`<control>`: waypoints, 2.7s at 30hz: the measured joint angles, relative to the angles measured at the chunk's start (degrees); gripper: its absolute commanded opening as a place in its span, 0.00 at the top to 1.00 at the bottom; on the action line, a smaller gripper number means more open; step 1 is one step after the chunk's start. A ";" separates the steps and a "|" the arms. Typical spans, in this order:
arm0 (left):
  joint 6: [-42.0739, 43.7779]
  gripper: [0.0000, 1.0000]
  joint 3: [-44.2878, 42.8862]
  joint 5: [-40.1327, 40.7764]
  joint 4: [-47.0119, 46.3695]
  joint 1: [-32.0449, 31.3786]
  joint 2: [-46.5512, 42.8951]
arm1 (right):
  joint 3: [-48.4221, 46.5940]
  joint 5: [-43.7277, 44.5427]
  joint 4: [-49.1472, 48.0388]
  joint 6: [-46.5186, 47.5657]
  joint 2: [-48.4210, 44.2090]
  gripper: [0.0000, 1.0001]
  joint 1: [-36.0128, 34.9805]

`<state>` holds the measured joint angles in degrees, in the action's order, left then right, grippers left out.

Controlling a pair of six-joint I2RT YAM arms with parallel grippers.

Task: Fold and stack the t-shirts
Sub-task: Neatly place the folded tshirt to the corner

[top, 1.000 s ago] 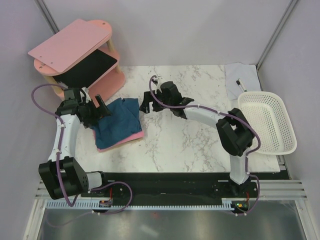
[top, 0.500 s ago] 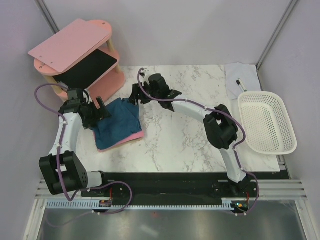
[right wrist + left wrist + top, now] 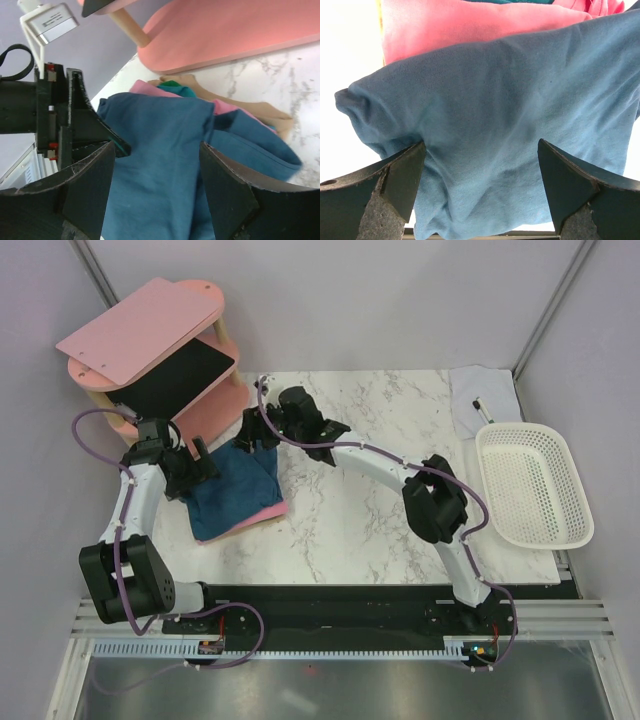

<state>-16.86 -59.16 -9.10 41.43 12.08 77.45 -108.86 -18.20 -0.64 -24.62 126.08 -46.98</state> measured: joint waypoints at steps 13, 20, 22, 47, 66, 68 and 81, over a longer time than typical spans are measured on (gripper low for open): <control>0.02 0.00 -1.79 -0.22 0.17 0.00 -5.90 | -4.57 -0.83 2.60 -0.07 7.91 0.26 -2.01; 0.00 0.00 -3.15 -0.02 0.20 0.00 -9.73 | -5.05 -0.79 2.80 -0.11 8.37 0.30 -1.95; 0.02 0.00 -3.17 0.00 0.22 0.00 -10.58 | -5.88 -0.55 2.75 -0.22 8.83 0.31 -1.95; 0.42 0.00 -3.43 -0.20 0.44 0.00 -11.08 | -11.47 3.58 0.85 -1.68 14.53 0.99 -2.16; 0.44 0.00 -0.66 -1.66 0.00 0.00 -9.57 | 4.98 14.14 -5.99 2.51 -3.37 1.00 -4.37; 0.44 0.00 -0.44 -1.79 -0.04 0.00 -9.57 | 5.97 15.80 -6.03 2.47 -3.23 1.00 -4.15; 0.48 0.00 1.22 -4.81 -0.13 0.00 -10.08 | 4.76 22.56 -5.66 2.25 2.89 0.66 0.33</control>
<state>-16.38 -57.93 -13.91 41.30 12.08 67.37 -104.09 4.36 -6.31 -22.37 128.97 -46.65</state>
